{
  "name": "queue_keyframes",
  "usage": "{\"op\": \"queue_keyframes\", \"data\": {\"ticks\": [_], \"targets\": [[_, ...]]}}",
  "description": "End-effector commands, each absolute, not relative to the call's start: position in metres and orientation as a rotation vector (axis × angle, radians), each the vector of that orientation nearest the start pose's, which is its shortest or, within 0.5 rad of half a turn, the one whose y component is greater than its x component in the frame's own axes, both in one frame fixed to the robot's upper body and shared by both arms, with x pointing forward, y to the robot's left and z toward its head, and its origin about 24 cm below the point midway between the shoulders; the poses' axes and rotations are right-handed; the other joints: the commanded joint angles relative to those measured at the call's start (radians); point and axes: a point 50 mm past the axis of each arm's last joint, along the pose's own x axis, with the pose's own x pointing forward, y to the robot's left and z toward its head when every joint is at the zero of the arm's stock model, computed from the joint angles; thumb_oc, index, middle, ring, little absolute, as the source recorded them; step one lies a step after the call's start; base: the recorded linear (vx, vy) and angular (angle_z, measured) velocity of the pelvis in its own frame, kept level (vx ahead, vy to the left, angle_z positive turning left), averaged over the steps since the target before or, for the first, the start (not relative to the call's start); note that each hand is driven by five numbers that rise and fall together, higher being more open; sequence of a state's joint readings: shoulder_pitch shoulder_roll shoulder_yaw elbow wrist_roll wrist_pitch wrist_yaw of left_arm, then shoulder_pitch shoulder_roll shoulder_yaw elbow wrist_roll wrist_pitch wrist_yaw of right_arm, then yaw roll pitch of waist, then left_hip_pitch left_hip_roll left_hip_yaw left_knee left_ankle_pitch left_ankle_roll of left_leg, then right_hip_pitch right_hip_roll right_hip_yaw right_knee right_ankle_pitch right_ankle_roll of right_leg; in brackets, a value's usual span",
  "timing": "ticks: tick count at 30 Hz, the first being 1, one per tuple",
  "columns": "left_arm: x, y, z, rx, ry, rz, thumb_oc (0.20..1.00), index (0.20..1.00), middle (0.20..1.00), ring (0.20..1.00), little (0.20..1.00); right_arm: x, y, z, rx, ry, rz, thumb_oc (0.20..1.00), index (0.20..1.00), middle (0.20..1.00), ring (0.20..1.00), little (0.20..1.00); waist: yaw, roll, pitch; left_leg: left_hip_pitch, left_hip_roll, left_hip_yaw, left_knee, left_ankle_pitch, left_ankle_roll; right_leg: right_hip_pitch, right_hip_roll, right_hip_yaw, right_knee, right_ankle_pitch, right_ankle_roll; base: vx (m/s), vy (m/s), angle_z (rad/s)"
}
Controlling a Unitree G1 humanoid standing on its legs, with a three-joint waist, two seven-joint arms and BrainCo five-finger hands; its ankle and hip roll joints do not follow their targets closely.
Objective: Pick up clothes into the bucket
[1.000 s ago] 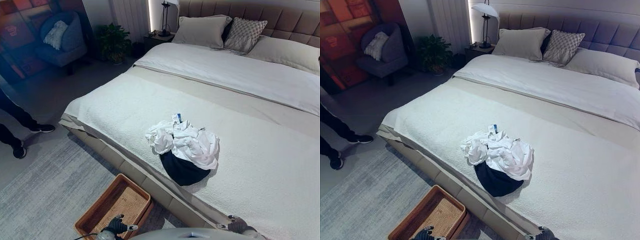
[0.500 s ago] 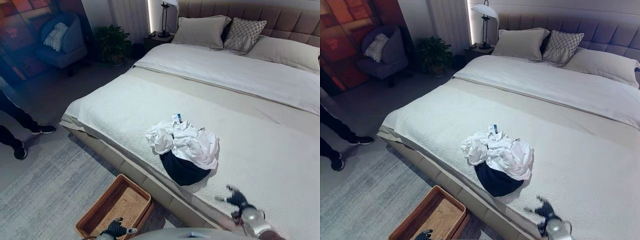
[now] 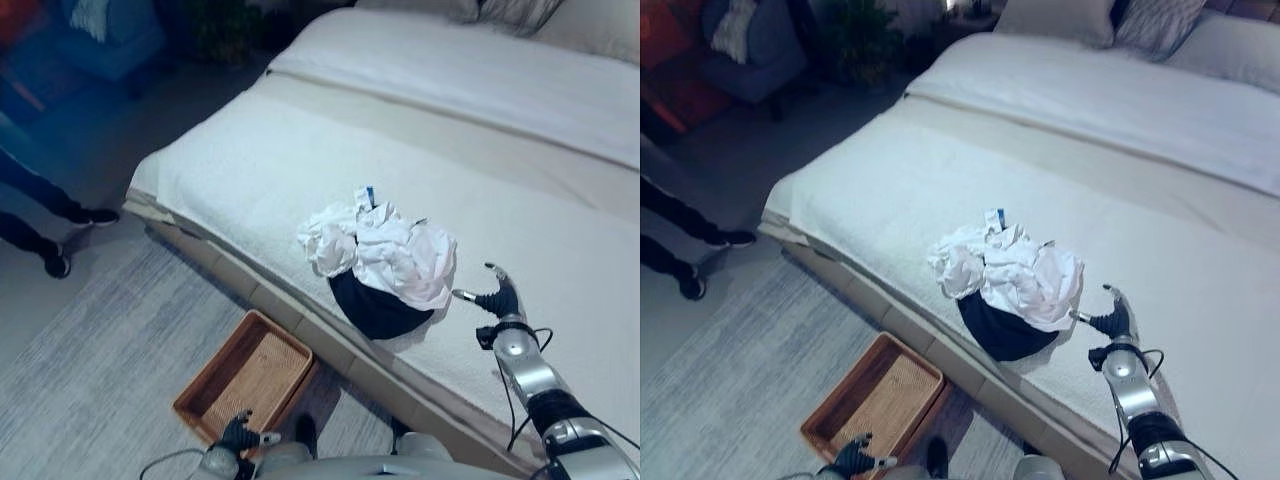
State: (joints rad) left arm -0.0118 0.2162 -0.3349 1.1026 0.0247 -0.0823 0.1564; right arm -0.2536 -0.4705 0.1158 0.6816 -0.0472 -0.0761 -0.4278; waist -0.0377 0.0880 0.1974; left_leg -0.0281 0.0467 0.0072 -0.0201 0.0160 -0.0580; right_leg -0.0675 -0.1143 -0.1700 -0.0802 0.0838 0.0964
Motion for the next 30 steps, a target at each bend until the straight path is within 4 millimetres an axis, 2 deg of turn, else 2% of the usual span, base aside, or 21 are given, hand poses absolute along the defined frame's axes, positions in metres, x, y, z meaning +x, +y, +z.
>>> {"op": "queue_keyframes", "data": {"ticks": [1, 4, 5, 6, 9, 10, 11, 13, 14, 15, 22, 27, 28, 29, 30], "targets": [[0.157, 0.21, -0.139, 0.514, 0.891, -0.02, 1.0, 1.0, 1.0, 1.0, 1.0, 0.308, -0.271, 0.042, -0.582, 0.053, -0.512, 1.0, 1.0, 1.0, 1.0, 1.0, 0.012, -0.072, 0.064, -0.13, -0.091, -0.045, 0.124, -0.046, 0.031, -0.076, -0.032, 0.124, 0.191, -0.112, 0.047, -0.11, 0.03, 0.0], [0.177, 0.201, -0.13, 0.483, 0.819, 0.001, 1.0, 1.0, 1.0, 1.0, 1.0, 0.326, -0.275, 0.058, -0.632, 0.042, -0.545, 1.0, 1.0, 1.0, 1.0, 1.0, 0.023, -0.066, 0.12, -0.215, -0.103, -0.047, 0.204, -0.063, 0.04, -0.163, -0.037, 0.142, 0.276, -0.132, 0.039, -0.09, 0.035, -0.05], [0.177, 0.201, -0.13, 0.482, 0.818, 0.001, 1.0, 1.0, 1.0, 1.0, 1.0, 0.327, -0.275, 0.059, -0.632, 0.04, -0.545, 1.0, 1.0, 1.0, 1.0, 1.0, 0.023, -0.065, 0.119, -0.219, -0.103, -0.047, 0.207, -0.064, 0.04, -0.167, -0.037, 0.143, 0.28, -0.133, 0.039, -0.09, 0.047, -0.06], [0.184, 0.197, -0.127, 0.472, 0.792, -0.001, 1.0, 1.0, 1.0, 1.0, 1.0, 0.334, -0.275, 0.065, -0.648, 0.041, -0.552, 1.0, 1.0, 1.0, 1.0, 1.0, 0.026, -0.062, 0.15, -0.26, -0.109, -0.049, 0.248, -0.07, 0.044, -0.206, -0.043, 0.146, 0.327, -0.143, 0.034, -0.05, 0.02, -0.1], [0.193, 0.195, -0.122, 0.477, 0.762, 0.001, 1.0, 1.0, 1.0, 1.0, 1.0, 0.344, -0.271, 0.075, -0.65, 0.025, -0.553, 1.0, 1.0, 1.0, 1.0, 1.0, 0.026, -0.061, 0.18, -0.316, -0.115, -0.047, 0.303, -0.083, 0.048, -0.259, -0.045, 0.154, 0.385, -0.157, 0.028, -0.08, 0.018, 0.01], [0.199, 0.194, -0.118, 0.474, 0.74, 0.014, 1.0, 1.0, 1.0, 1.0, 1.0, 0.352, -0.269, 0.086, -0.649, -0.004, -0.56, 1.0, 1.0, 1.0, 1.0, 1.0, 0.028, -0.064, 0.208, -0.358, -0.117, -0.045, 0.348, -0.091, 0.05, -0.295, -0.045, 0.156, 0.427, -0.165, 0.023, -0.07, 0.003, 0.02], [0.199, 0.194, -0.118, 0.473, 0.739, 0.015, 1.0, 1.0, 1.0, 1.0, 1.0, 0.352, -0.269, 0.087, -0.649, -0.005, -0.56, 1.0, 1.0, 1.0, 1.0, 1.0, 0.028, -0.064, 0.207, -0.362, -0.117, -0.045, 0.351, -0.093, 0.05, -0.299, -0.045, 0.157, 0.43, -0.167, 0.023, -0.05, -0.004, 0.07], [0.205, 0.193, -0.114, 0.453, 0.714, 0.041, 1.0, 1.0, 1.0, 1.0, 1.0, 0.358, -0.27, 0.101, -0.671, -0.04, -0.576, 1.0, 1.0, 1.0, 1.0, 1.0, 0.031, -0.065, 0.234, -0.409, -0.119, -0.043, 0.404, -0.105, 0.053, -0.345, -0.049, 0.157, 0.482, -0.18, 0.018, -0.03, -0.011, 0.02], [0.209, 0.194, -0.112, 0.431, 0.702, 0.068, 1.0, 1.0, 1.0, 1.0, 1.0, 0.366, -0.272, 0.116, -0.675, -0.069, -0.598, 1.0, 1.0, 1.0, 1.0, 1.0, 0.038, -0.066, 0.257, -0.451, -0.12, -0.046, 0.439, -0.111, 0.056, -0.383, -0.05, 0.158, 0.516, -0.188, 0.014, -0.05, -0.02, 0.03], [0.209, 0.194, -0.112, 0.43, 0.701, 0.069, 1.0, 1.0, 1.0, 1.0, 1.0, 0.366, -0.272, 0.116, -0.675, -0.07, -0.598, 1.0, 1.0, 1.0, 1.0, 1.0, 0.038, -0.066, 0.259, -0.453, -0.12, -0.045, 0.447, -0.117, 0.056, -0.385, -0.05, 0.159, 0.524, -0.195, 0.014, -0.05, -0.018, 0.07], [0.217, 0.191, -0.108, 0.409, 0.687, 0.093, 1.0, 1.0, 1.0, 1.0, 1.0, 0.384, -0.28, 0.166, -0.596, -0.146, -0.685, 1.0, 1.0, 1.0, 1.0, 1.0, 0.064, -0.057, 0.32, -0.55, -0.13, -0.066, 0.497, -0.115, 0.054, -0.469, -0.066, 0.134, 0.588, -0.212, 0.006, -0.02, -0.015, 0.12], [0.224, 0.186, -0.104, 0.419, 0.664, 0.07, 1.0, 1.0, 1.0, 1.0, 1.0, 0.389, -0.28, 0.186, -0.524, -0.186, -0.71, 1.0, 1.0, 1.0, 1.0, 1.0, 0.074, -0.047, 0.323, -0.567, -0.137, -0.076, 0.493, -0.112, 0.054, -0.484, -0.079, 0.12, 0.595, -0.219, 0.006, 0.01, -0.001, 0.12], [0.224, 0.186, -0.104, 0.419, 0.664, 0.07, 1.0, 1.0, 1.0, 1.0, 1.0, 0.389, -0.28, 0.186, -0.524, -0.186, -0.71, 0.598, 0.598, 0.598, 0.598, 0.598, 0.074, -0.047, 0.323, -0.568, -0.137, -0.076, 0.493, -0.112, 0.054, -0.484, -0.079, 0.12, 0.595, -0.22, 0.006, 0.02, 0.015, 0.09], [0.226, 0.185, -0.103, 0.417, 0.656, 0.066, 1.0, 1.0, 1.0, 1.0, 1.0, 0.39, -0.279, 0.19, -0.508, -0.192, -0.706, 0.435, 0.435, 0.435, 0.435, 0.435, 0.076, -0.046, 0.323, -0.568, -0.139, -0.078, 0.492, -0.112, 0.054, -0.484, -0.082, 0.118, 0.595, -0.22, 0.007, 0.01, 0.004, 0.09], [0.228, 0.184, -0.102, 0.419, 0.651, 0.063, 1.0, 1.0, 1.0, 1.0, 1.0, 0.391, -0.279, 0.193, -0.499, -0.194, -0.708, 0.2, 0.2, 0.2, 0.2, 0.2, 0.076, -0.046, 0.323, -0.568, -0.14, -0.079, 0.492, -0.112, 0.053, -0.485, -0.084, 0.115, 0.595, -0.22, 0.007, 0.02, 0.005, 0.08]]}}
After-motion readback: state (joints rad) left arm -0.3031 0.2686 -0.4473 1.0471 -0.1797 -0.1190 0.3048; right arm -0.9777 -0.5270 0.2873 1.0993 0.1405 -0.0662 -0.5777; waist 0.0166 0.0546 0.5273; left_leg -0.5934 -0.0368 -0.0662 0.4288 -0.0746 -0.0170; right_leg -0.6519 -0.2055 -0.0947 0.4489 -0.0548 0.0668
